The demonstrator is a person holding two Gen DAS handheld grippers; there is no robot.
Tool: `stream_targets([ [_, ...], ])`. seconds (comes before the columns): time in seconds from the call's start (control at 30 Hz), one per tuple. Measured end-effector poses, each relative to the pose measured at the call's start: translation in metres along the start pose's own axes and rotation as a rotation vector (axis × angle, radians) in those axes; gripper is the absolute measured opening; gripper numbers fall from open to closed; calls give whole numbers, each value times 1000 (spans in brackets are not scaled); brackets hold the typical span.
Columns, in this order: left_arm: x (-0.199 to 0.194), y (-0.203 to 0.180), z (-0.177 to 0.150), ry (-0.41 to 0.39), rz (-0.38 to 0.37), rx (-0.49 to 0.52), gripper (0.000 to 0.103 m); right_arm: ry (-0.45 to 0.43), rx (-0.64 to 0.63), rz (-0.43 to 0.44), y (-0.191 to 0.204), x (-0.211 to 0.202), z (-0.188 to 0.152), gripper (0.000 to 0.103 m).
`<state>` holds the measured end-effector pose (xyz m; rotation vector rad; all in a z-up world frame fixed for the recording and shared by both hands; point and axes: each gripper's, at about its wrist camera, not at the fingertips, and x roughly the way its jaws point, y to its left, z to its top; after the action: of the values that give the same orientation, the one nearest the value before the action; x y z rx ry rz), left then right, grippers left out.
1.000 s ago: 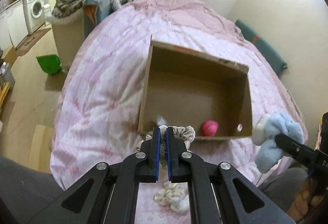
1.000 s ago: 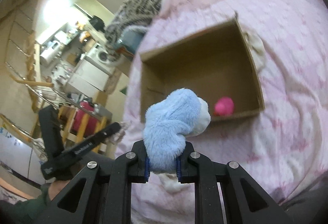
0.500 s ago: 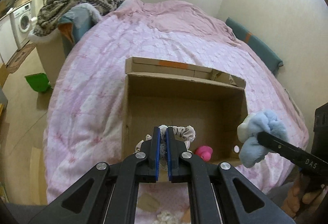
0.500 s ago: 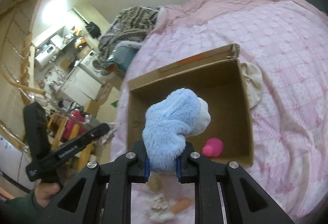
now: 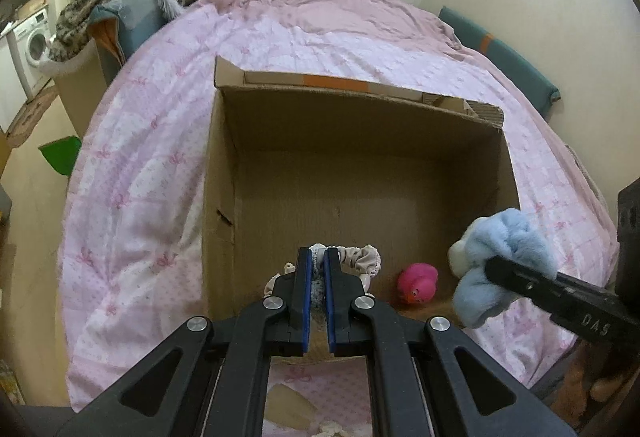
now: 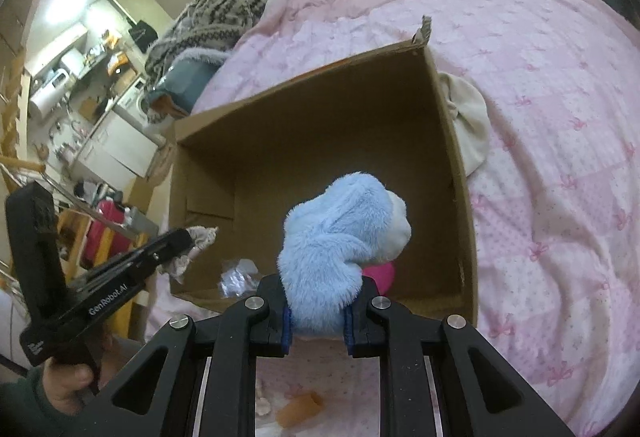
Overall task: Organize soft objects
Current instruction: 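Carry the blue sock and lace scrunchie into the box and release both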
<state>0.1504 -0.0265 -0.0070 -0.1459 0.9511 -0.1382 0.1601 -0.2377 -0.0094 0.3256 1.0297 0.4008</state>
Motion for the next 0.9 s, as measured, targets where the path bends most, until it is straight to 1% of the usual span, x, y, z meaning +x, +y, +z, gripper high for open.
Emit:
stream_targets([
  [0.17, 8, -2, -1, 29, -23, -2, 5, 39, -27, -11, 5, 12, -2, 21],
  [0.3, 14, -4, -4, 48, -33, -3, 5, 46, -47, -30, 7, 13, -5, 21],
  [0.53, 12, -10, -7, 39, -35, 21, 5, 44, -78, -40, 13, 15, -5, 21],
  [0.73, 12, -11, -8, 40, -40, 14, 6, 40, -84, -32, 14, 16, -5, 23],
  [0.9, 13, -12, -9, 45, -35, 19, 6, 39, -82, -36, 13, 15, -4, 26],
])
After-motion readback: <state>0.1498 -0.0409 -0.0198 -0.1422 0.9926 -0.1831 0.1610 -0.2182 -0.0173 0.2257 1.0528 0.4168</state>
